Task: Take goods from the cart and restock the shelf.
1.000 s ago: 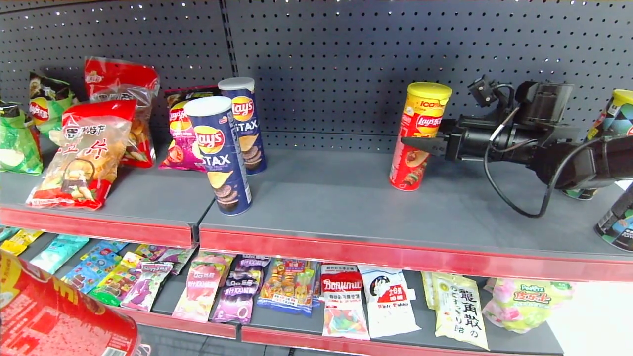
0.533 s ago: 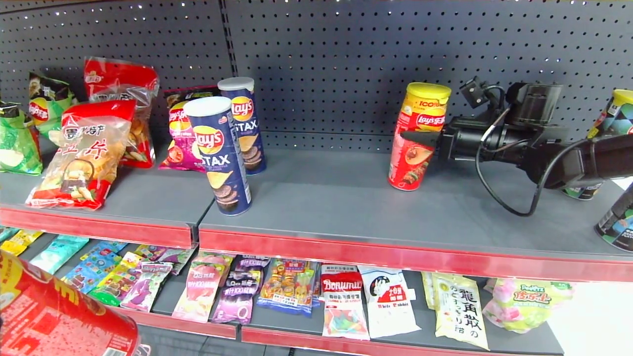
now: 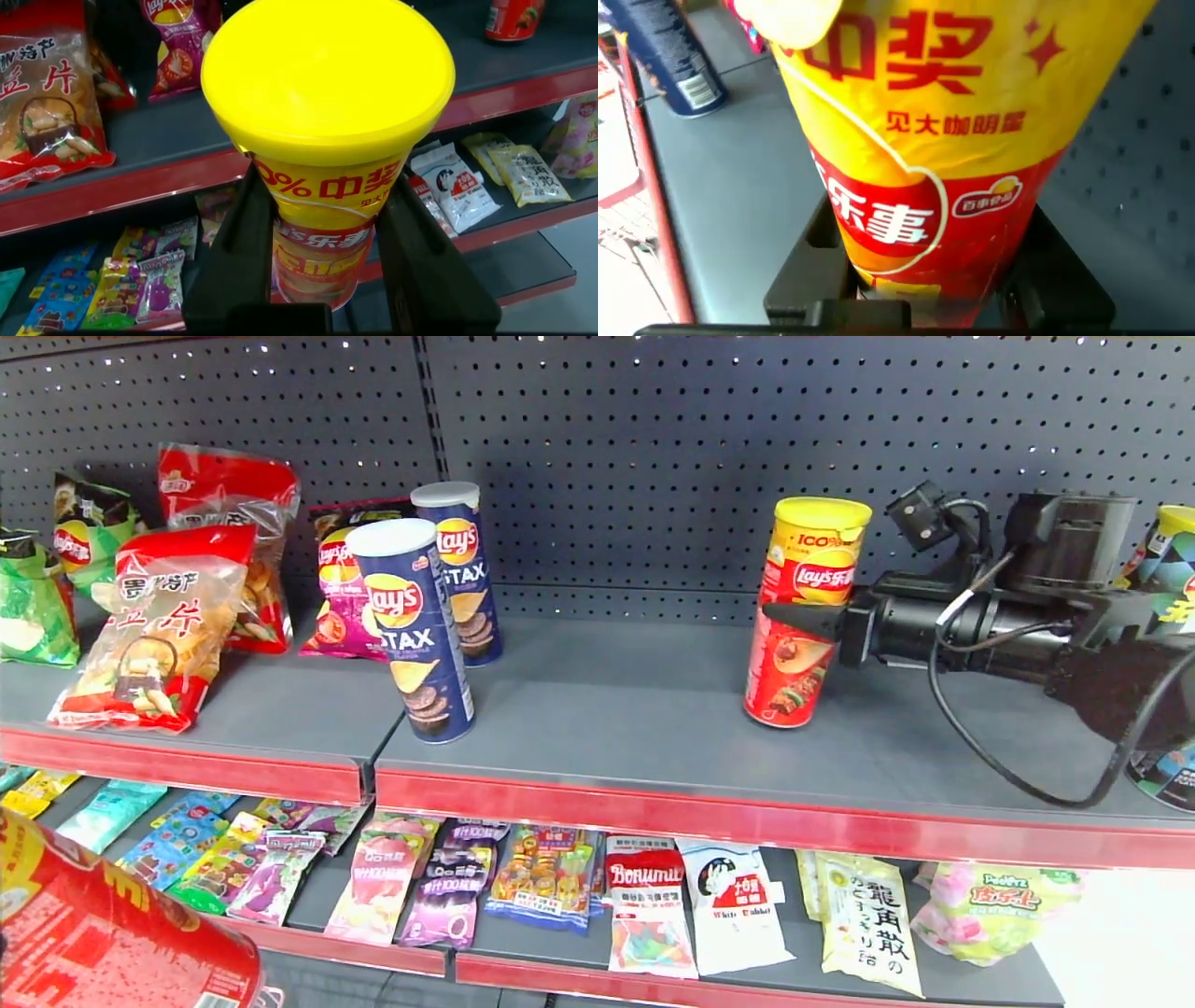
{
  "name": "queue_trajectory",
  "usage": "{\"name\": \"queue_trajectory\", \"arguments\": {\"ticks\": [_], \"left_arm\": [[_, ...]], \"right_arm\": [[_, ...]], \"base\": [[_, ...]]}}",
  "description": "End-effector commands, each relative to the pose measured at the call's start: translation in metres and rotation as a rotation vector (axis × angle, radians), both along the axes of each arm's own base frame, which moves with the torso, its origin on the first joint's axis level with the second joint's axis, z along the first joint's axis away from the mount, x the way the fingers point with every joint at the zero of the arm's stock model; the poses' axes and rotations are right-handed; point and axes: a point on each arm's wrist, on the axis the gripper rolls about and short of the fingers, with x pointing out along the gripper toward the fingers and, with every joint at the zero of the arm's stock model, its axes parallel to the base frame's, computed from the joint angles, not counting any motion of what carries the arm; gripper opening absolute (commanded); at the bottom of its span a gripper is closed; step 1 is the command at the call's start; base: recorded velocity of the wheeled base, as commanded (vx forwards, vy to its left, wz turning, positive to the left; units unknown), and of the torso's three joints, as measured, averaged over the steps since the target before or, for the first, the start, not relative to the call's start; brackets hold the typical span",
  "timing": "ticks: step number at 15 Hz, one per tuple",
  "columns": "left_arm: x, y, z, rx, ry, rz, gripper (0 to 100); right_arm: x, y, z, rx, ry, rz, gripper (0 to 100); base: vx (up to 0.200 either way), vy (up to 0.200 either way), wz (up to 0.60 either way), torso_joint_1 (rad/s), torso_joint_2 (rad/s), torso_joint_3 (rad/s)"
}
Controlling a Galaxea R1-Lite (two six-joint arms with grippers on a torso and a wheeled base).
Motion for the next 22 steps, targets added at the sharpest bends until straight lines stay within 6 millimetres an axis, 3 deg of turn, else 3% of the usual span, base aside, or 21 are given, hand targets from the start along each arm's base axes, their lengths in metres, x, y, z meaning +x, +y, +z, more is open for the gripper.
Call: {"name": "queue_trajectory", "arguments": {"ticks": [1, 8, 22], "left_arm": [[0.000, 0.000, 0.000, -0.001, 0.001, 0.001, 0], [0.000, 0.000, -0.001, -0.001, 0.004, 0.002, 0], [0.002, 0.000, -0.004, 0.000, 0.017, 0.001, 0]], "right_arm": [[-0.034, 0.005, 0.008, 0.007, -0.066, -0.029, 0], [-0.068, 0.029, -0.014, 0.013, -0.061, -0.035, 0], [-0.077, 0.025, -0.027, -0.023, -0.032, -0.035, 0]], "base": [[0.000, 0.000, 0.00, 0.000, 0.00, 0.000], [0.000, 0.000, 0.00, 0.000, 0.00, 0.000], [0.000, 0.000, 0.00, 0.000, 0.00, 0.000]]}}
